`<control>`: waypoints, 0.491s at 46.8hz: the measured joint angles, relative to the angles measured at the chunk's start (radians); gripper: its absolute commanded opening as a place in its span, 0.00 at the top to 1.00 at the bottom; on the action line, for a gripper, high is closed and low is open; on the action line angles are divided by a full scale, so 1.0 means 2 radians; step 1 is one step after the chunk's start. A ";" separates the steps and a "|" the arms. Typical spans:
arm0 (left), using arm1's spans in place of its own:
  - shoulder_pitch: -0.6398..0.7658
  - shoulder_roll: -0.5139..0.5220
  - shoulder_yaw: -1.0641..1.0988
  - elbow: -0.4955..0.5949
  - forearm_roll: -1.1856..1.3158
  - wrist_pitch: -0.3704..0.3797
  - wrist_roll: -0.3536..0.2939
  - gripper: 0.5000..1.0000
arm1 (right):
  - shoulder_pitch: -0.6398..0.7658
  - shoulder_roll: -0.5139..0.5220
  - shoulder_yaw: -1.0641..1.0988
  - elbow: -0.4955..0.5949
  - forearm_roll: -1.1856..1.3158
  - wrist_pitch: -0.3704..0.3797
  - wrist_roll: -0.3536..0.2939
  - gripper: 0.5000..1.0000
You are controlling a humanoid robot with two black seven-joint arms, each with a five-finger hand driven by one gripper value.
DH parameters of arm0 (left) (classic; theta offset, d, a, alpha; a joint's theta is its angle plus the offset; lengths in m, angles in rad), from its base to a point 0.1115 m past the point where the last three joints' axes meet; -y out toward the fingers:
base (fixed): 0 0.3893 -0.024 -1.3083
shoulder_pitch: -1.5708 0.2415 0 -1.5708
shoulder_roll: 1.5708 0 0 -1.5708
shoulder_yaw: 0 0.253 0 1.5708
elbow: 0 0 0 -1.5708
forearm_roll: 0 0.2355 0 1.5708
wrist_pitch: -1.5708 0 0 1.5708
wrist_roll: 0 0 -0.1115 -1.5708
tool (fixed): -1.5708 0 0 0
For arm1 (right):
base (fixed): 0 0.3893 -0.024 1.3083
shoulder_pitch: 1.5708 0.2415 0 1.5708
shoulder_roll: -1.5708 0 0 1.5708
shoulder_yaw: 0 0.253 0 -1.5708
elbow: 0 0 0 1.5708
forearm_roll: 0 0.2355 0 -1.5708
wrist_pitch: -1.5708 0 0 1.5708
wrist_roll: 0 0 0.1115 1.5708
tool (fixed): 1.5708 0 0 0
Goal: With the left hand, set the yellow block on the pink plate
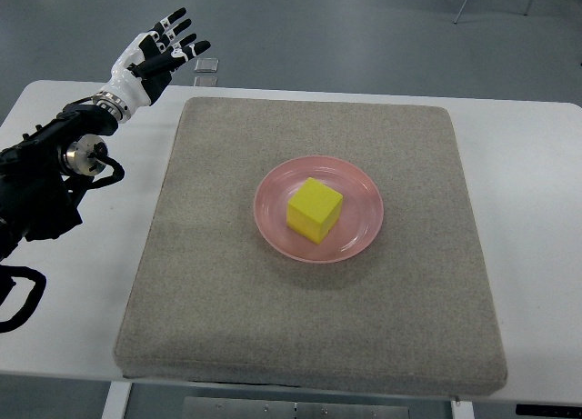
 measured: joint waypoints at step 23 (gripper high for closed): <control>0.009 0.001 -0.005 0.001 -0.114 -0.004 0.000 0.02 | 0.000 0.000 0.000 0.000 0.000 0.000 0.000 0.15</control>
